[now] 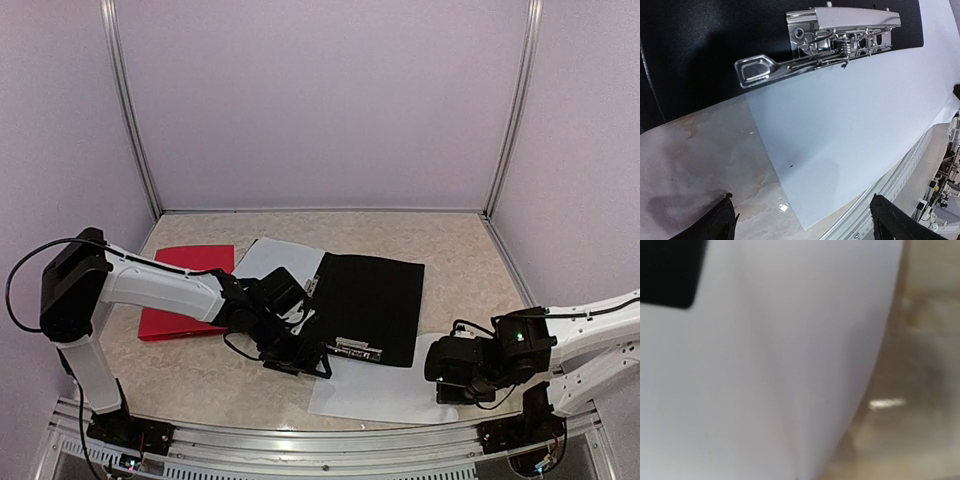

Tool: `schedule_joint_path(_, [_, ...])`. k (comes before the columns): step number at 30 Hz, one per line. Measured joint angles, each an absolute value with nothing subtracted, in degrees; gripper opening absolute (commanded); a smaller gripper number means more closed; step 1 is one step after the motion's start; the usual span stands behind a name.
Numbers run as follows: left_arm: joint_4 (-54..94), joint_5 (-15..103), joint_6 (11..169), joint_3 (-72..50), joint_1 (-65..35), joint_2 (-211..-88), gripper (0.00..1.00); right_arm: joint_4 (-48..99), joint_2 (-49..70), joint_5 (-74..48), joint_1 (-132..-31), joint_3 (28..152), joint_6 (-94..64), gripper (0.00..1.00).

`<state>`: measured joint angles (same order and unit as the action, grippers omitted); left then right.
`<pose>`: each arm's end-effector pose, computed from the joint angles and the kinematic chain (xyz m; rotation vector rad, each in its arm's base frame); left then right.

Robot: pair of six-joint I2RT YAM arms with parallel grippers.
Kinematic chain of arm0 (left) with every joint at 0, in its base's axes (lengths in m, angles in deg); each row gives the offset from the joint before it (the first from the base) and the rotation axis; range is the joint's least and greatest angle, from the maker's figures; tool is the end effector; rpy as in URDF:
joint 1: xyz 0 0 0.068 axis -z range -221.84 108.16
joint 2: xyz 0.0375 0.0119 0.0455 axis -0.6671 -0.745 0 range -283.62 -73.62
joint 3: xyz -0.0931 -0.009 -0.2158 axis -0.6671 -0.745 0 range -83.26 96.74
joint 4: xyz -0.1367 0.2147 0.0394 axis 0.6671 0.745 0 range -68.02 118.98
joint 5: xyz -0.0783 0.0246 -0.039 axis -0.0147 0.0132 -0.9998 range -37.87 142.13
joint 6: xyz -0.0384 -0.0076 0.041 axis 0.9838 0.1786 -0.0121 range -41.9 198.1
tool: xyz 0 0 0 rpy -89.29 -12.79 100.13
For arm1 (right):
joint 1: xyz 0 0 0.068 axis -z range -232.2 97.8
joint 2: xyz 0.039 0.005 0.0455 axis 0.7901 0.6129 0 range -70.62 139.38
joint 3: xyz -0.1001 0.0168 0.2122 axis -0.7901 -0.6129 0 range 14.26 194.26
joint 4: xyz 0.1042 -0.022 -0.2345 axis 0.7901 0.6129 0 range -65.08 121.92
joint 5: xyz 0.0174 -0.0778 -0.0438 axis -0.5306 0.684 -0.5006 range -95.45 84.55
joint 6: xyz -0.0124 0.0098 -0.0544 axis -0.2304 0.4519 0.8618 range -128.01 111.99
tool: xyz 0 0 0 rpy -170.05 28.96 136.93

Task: Put the files into the folder
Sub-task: Pick up the file from the center of the board, then pass from the right arm to the left

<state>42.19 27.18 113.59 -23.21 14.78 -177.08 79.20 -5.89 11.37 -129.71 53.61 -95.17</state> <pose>0.1715 -0.2909 0.1118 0.6985 2.9014 -0.9605 0.0517 0.1804 0.1578 0.2747 2.8076 0.1972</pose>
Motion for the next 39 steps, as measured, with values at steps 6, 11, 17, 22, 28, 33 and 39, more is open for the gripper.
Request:
schedule_joint_path(6, [44.59,29.60,111.84,-23.12,13.62,-174.29,0.91,93.69,-4.21,12.05,-133.26,62.20,-99.56,0.00])
schedule_joint_path(11, [45.90,31.16,110.61,-22.66,12.88,-171.47,0.92,98.41,-2.53,12.25,-133.98,65.72,-101.00,0.00])
schedule_joint_path(17, [47.04,32.07,109.67,-21.81,12.66,-169.87,0.93,100.80,4.20,13.14,-136.01,73.02,-101.90,0.00])
schedule_joint_path(22, [47.54,32.29,108.98,-21.16,12.48,-169.67,0.93,100.62,8.25,16.11,-136.36,78.37,-101.33,0.00])
schedule_joint_path(28, [47.59,32.73,108.63,-21.07,12.44,-169.54,0.93,101.10,8.16,22.74,-136.21,82.96,-100.20,0.00])
schedule_joint_path(33, [47.85,33.17,108.63,-21.07,12.42,-168.87,0.93,101.17,7.68,28.84,-134.76,88.10,-97.00,0.00])
schedule_joint_path(39, [48.15,33.60,108.67,-20.46,12.18,-168.08,0.94,101.25,6.06,35.39,-126.94,89.65,-90.62,0.00])
